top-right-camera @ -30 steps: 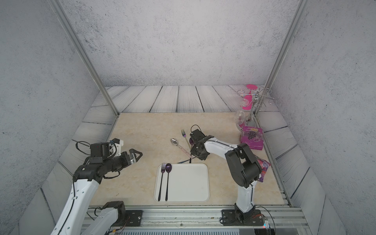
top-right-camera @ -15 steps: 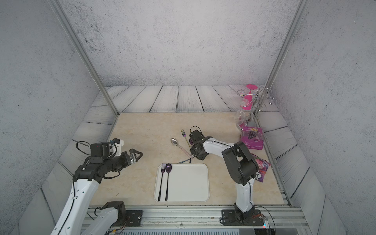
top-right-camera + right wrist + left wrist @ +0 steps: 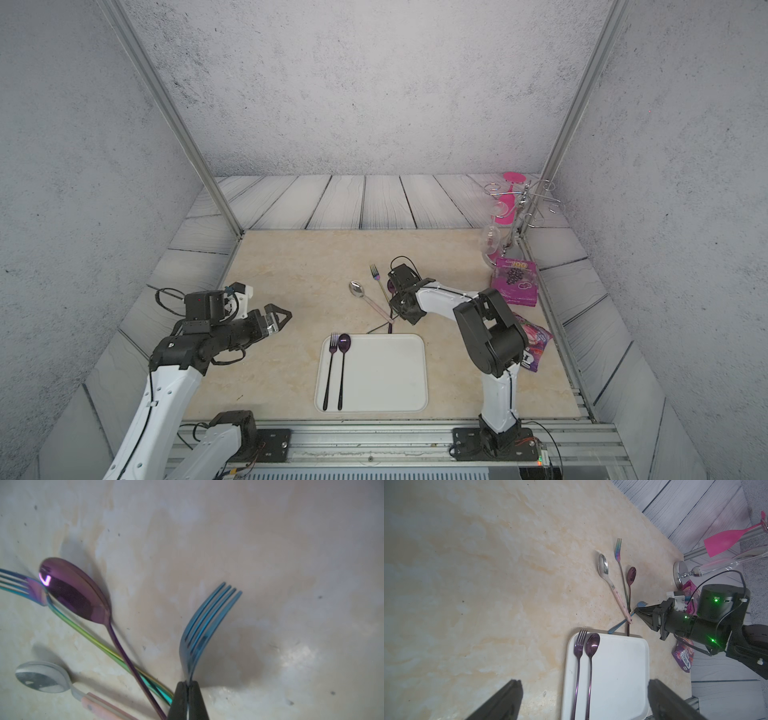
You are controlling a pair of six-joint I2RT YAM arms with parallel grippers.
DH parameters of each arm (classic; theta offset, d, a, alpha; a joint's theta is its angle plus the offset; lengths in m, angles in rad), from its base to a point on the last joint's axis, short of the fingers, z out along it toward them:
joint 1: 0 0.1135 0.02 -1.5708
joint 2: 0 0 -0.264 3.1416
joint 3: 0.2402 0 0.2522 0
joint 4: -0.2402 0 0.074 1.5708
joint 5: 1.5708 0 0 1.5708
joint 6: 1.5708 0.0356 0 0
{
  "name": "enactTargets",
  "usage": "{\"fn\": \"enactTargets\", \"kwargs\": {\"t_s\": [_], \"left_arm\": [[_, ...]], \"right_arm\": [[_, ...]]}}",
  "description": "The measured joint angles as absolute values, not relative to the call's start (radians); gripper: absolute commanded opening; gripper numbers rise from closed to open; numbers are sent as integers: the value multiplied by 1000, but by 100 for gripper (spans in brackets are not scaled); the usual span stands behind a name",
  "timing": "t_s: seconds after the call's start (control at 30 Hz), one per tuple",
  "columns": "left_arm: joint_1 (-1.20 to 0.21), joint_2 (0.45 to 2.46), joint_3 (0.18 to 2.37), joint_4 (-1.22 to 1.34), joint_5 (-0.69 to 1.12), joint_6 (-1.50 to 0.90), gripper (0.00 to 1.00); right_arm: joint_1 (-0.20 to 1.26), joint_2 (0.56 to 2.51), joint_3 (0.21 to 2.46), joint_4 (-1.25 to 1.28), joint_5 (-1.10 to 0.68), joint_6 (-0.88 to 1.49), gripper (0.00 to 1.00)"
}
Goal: Set the spoon and fork side by side
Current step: Pick up the fork at the center of the board.
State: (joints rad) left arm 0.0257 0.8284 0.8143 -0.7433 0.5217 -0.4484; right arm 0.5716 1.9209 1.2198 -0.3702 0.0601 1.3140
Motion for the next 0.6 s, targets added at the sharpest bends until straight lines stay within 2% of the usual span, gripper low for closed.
{"fn": "enactTargets", "kwargs": {"t_s": [0.07,0.6], "left_arm": [[26,828,814,-743,522,-448,99],[25,839,814,-743,521,-448,99]], "right_arm": [[562,1922,1219,-361,66,1314,0],[436,1943,1319,-434,166,1135,0]]}}
